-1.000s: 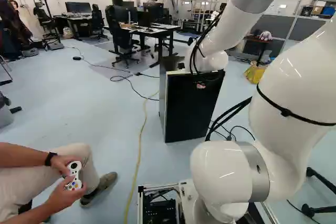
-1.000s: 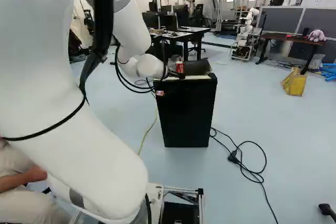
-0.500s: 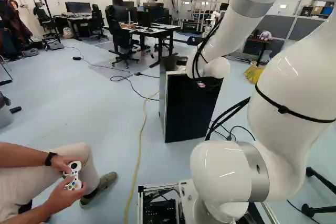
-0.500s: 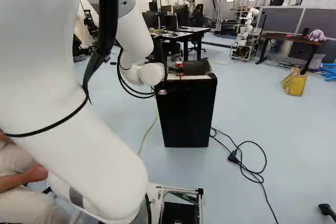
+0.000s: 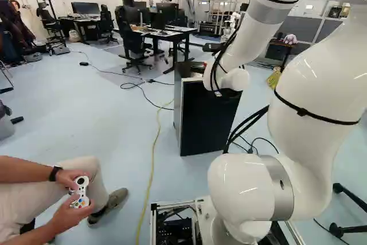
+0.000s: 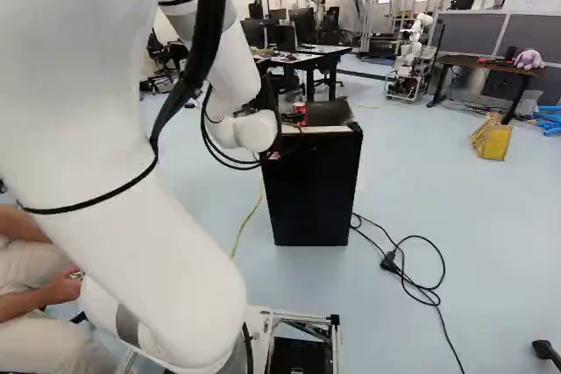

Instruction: Grab a drink from the fridge

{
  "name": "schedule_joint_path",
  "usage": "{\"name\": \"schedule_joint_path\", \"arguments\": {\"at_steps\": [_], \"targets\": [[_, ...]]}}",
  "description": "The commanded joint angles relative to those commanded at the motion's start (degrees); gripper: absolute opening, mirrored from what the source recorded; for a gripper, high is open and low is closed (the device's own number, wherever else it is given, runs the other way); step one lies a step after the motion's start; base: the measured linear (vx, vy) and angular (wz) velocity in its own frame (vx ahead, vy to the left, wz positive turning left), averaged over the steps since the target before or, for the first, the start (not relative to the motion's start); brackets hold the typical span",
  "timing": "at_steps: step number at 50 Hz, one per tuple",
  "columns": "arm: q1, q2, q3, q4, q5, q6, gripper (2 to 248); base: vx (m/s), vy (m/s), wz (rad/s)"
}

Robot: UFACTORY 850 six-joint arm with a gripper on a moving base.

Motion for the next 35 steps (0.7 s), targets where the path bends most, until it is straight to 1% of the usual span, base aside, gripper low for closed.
{"name": "schedule_joint_path", "arguments": {"at_steps": [11, 25, 35], "targets": [[-0.3, -1.7, -0.2, 0.0, 0.9, 0.0, 247, 0.000, 0.000, 0.000], [-0.4, -4.4, -1.1, 0.0, 4.2, 0.0, 247, 0.000, 0.000, 0.000], [-0.9, -6.8, -2.4, 0.0, 6.6, 0.0, 247, 0.000, 0.000, 0.000]]}}
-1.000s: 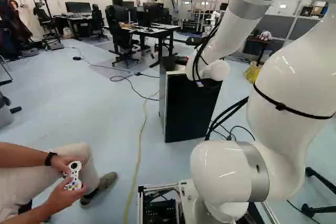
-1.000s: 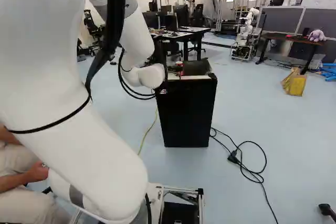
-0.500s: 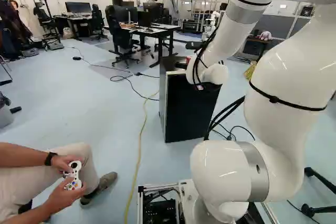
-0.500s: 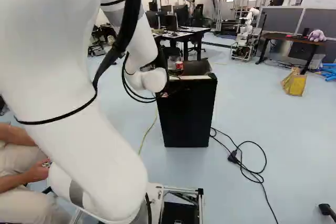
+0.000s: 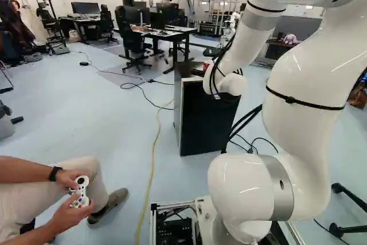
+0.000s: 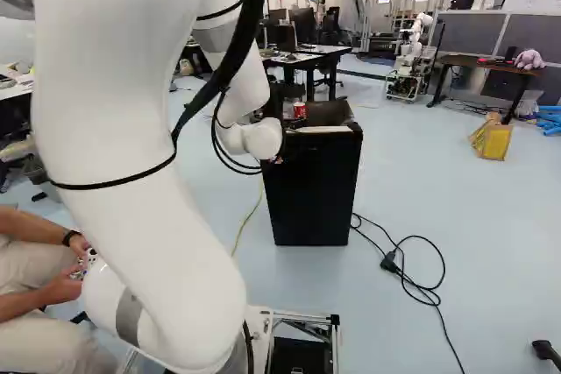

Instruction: Grab a drink from the fridge

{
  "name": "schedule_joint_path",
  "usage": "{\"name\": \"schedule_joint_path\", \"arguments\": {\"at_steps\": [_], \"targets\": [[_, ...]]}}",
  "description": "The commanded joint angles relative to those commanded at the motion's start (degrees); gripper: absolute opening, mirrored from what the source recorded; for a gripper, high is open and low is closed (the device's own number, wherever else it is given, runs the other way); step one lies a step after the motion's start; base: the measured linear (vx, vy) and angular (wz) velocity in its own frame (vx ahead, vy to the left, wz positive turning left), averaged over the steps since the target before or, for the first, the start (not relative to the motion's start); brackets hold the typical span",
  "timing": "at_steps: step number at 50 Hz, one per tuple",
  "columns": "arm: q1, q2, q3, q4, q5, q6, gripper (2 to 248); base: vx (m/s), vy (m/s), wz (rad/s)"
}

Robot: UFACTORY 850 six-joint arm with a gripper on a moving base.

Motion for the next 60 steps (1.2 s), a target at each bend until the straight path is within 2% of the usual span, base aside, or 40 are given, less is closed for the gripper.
{"name": "schedule_joint_path", "arguments": {"at_steps": [28, 60], "targets": [[-1.7, -7.0, -4.0, 2.6, 2.7, 0.0, 247, 0.000, 0.000, 0.000], [-1.5, -16.1, -12.1, 2.8, 5.1, 0.0, 247, 0.000, 0.000, 0.000]]}}
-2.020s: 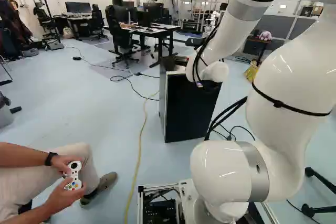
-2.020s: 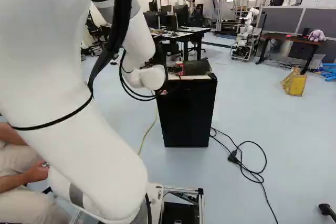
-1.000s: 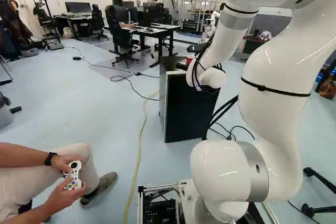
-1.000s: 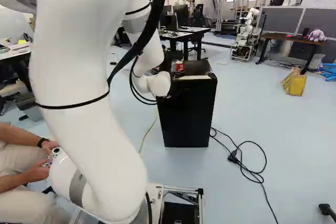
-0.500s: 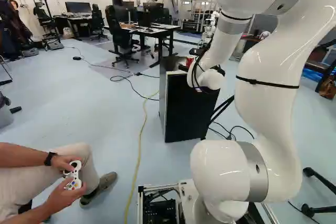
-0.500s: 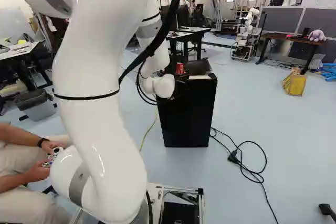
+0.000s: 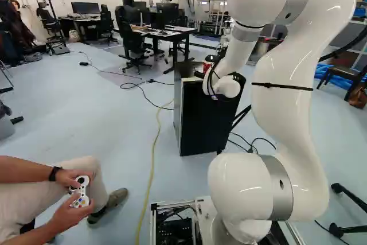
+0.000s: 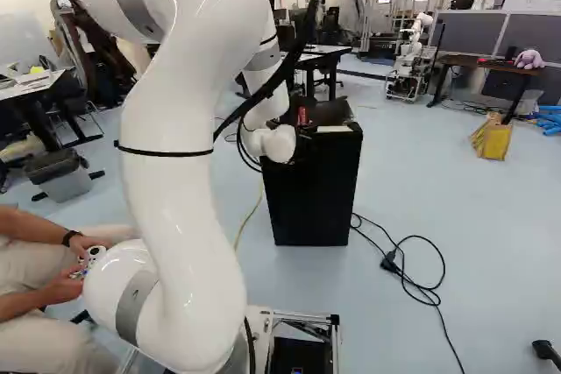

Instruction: Grab a drink from the fridge

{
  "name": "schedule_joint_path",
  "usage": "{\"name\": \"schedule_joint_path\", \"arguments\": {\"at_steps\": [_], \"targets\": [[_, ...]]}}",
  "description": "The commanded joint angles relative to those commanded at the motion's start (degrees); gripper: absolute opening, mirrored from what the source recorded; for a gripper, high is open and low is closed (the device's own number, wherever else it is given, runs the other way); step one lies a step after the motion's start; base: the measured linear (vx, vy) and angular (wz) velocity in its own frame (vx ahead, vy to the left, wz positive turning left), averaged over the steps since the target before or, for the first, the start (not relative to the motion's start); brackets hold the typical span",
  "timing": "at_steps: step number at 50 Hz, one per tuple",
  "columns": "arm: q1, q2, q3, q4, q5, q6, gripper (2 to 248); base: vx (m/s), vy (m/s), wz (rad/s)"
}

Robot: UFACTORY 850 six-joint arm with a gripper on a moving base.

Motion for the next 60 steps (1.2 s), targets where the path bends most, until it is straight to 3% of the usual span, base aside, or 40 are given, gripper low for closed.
{"name": "schedule_joint_path", "arguments": {"at_steps": [27, 60], "targets": [[-0.9, -4.9, -6.5, 0.0, 1.3, 0.0, 247, 0.000, 0.000, 0.000], [-0.7, -6.4, -8.5, 0.0, 1.3, 0.0, 247, 0.000, 0.000, 0.000]]}}
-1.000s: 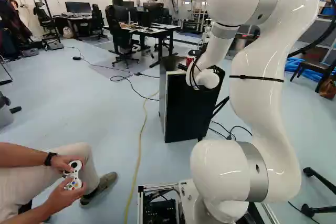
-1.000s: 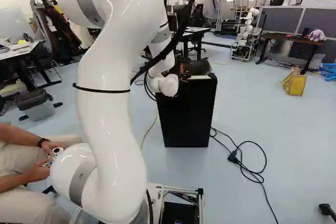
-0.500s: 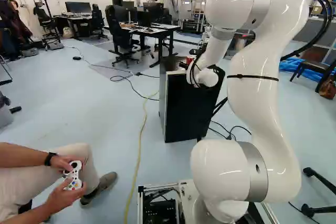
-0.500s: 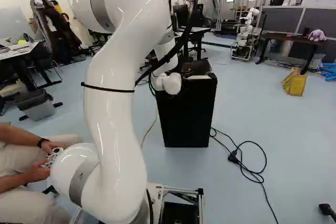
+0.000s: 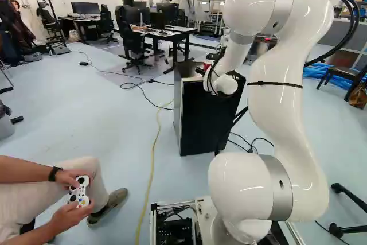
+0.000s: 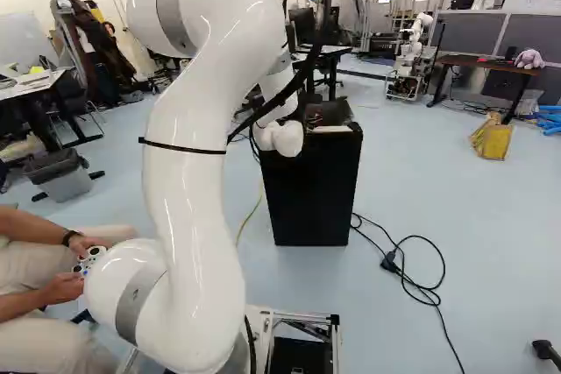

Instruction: Grab a drink from the fridge

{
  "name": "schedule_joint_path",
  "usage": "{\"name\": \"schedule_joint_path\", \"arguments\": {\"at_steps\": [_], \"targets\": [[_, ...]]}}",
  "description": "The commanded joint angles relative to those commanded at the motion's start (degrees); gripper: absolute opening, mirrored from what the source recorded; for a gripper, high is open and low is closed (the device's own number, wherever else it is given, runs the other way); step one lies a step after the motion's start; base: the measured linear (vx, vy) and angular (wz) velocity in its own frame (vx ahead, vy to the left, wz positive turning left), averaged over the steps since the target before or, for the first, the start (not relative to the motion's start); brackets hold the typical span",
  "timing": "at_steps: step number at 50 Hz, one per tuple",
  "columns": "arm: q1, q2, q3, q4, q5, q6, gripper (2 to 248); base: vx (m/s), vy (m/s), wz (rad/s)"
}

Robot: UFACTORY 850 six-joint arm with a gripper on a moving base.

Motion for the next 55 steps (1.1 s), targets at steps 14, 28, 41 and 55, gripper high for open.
{"name": "schedule_joint_path", "arguments": {"at_steps": [14, 28, 41, 55], "targets": [[0.0, -0.1, -0.1, 0.0, 0.0, 0.0, 191, 0.000, 0.000, 0.000], [0.0, -0.1, -0.1, 0.0, 0.0, 0.0, 116, 0.000, 0.000, 0.000], [0.0, 0.9, 0.0, 0.0, 0.0, 0.0, 98, 0.000, 0.000, 0.000], [0.0, 2.5, 0.1, 0.0, 0.0, 0.0, 98, 0.000, 0.000, 0.000]]}}
